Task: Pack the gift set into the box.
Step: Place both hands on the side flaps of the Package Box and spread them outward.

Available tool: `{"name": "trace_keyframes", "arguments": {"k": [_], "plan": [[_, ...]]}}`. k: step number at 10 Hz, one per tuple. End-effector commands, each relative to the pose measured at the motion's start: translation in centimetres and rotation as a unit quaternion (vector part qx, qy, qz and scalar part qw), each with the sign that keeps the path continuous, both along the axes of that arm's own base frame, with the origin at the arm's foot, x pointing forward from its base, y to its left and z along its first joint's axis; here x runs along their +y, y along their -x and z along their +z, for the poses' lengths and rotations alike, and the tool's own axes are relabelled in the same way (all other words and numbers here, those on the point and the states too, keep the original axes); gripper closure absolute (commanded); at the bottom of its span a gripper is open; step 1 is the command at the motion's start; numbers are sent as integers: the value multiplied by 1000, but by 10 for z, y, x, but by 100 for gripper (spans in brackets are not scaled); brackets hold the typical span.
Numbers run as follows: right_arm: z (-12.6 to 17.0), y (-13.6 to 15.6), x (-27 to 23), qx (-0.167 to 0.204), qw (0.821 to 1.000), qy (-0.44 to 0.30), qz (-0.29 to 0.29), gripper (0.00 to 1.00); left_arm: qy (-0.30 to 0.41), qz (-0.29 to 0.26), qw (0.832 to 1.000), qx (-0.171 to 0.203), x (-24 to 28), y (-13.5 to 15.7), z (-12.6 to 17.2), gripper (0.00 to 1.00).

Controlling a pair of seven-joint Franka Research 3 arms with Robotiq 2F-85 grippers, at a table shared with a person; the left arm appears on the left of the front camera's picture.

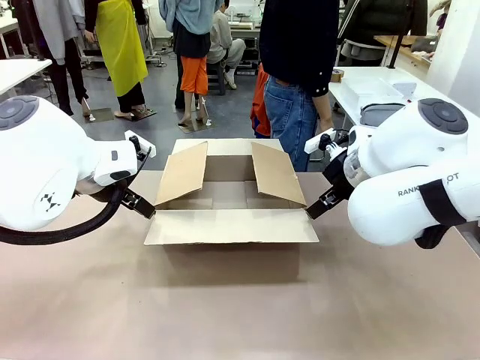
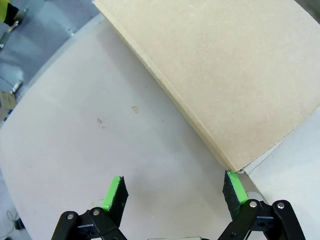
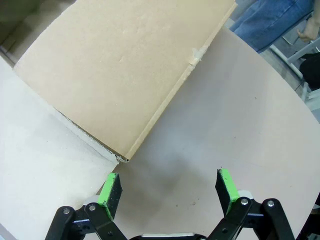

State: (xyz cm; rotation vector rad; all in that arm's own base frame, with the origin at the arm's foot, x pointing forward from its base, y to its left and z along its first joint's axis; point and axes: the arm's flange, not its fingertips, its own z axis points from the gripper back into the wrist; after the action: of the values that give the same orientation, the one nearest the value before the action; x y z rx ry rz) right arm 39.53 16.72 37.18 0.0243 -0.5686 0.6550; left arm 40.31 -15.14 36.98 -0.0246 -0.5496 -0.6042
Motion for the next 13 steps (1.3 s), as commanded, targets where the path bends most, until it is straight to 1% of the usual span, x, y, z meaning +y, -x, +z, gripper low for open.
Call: {"name": "trace_keyframes", "arguments": {"k": [1,4,5,6,7,8,9,10,11,12,13], "plan": [[0,0,0,0,1000,0,0,0,0,0,1000,-1,0,0,0,0],[0,0,0,0,1000,0,0,0,0,0,1000,0,0,0,0,0],[17,13,-11,32,999,2,8,0,3,-31,999,12,16,14,8,0],[40,26,-26,47,999,-5,-21,0,19,-25,999,40,29,28,27,0],[64,42,-41,40,998,-24,-47,0,54,-8,998,39,51,46,44,0],[88,59,-56,37,995,-65,-72,0,88,23,995,32,70,65,66,0],[105,75,-78,37,985,-128,-106,0,139,40,989,27,94,84,84,0],[112,84,-103,57,969,-192,-148,0,192,51,979,38,105,95,97,0],[114,92,-135,85,942,-275,-173,0,269,90,957,57,134,96,102,0],[110,103,-176,101,902,-370,-199,0,405,77,908,71,179,97,100,0],[100,114,-217,104,853,-471,-202,0,518,95,847,72,227,96,86,0]]}}
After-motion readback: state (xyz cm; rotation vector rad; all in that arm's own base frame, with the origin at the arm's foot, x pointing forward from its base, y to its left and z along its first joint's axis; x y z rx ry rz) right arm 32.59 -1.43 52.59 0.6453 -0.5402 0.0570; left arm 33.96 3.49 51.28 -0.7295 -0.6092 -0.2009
